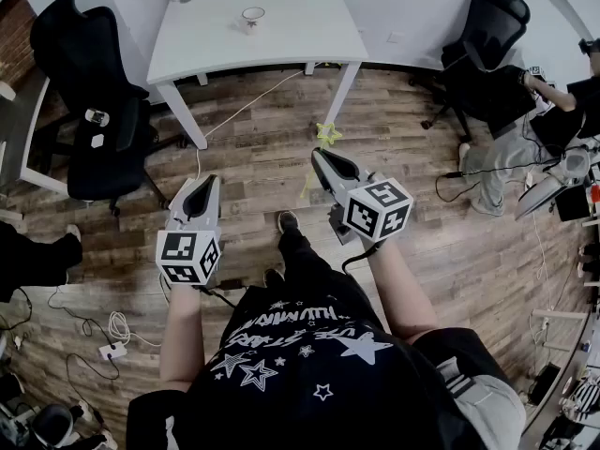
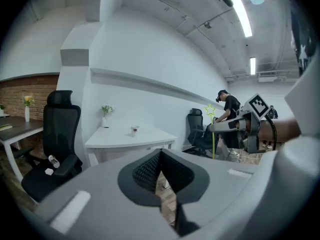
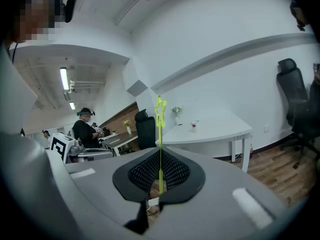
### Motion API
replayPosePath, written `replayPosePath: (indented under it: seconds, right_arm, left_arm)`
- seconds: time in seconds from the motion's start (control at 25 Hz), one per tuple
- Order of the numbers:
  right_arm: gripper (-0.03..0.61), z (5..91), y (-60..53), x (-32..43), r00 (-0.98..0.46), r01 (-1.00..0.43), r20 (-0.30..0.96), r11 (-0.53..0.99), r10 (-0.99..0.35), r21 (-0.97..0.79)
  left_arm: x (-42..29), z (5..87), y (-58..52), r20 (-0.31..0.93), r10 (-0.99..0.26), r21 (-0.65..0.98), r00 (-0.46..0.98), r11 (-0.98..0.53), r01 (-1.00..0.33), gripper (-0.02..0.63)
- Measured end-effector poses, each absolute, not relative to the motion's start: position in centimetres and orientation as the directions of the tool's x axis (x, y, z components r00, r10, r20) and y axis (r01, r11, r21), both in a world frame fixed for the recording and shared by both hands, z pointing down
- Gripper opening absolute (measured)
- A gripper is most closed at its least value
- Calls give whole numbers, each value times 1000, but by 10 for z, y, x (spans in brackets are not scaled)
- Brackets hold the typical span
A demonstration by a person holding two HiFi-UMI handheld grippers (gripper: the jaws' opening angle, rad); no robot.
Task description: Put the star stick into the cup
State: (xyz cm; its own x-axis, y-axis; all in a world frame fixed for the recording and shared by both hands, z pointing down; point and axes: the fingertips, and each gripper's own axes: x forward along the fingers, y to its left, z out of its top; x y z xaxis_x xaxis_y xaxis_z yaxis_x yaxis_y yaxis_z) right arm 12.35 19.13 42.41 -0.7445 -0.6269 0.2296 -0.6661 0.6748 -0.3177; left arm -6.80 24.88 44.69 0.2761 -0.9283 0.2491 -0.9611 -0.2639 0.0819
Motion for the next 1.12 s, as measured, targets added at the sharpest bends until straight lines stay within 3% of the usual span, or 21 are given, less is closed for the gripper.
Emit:
replayPosePath:
  seconds: [1.12]
  right_arm:
    - [21, 436, 172, 112, -744, -664, 221, 660, -631, -352]
  left_arm:
    - [-72, 453, 232, 259, -928, 115, 268, -246, -962, 3]
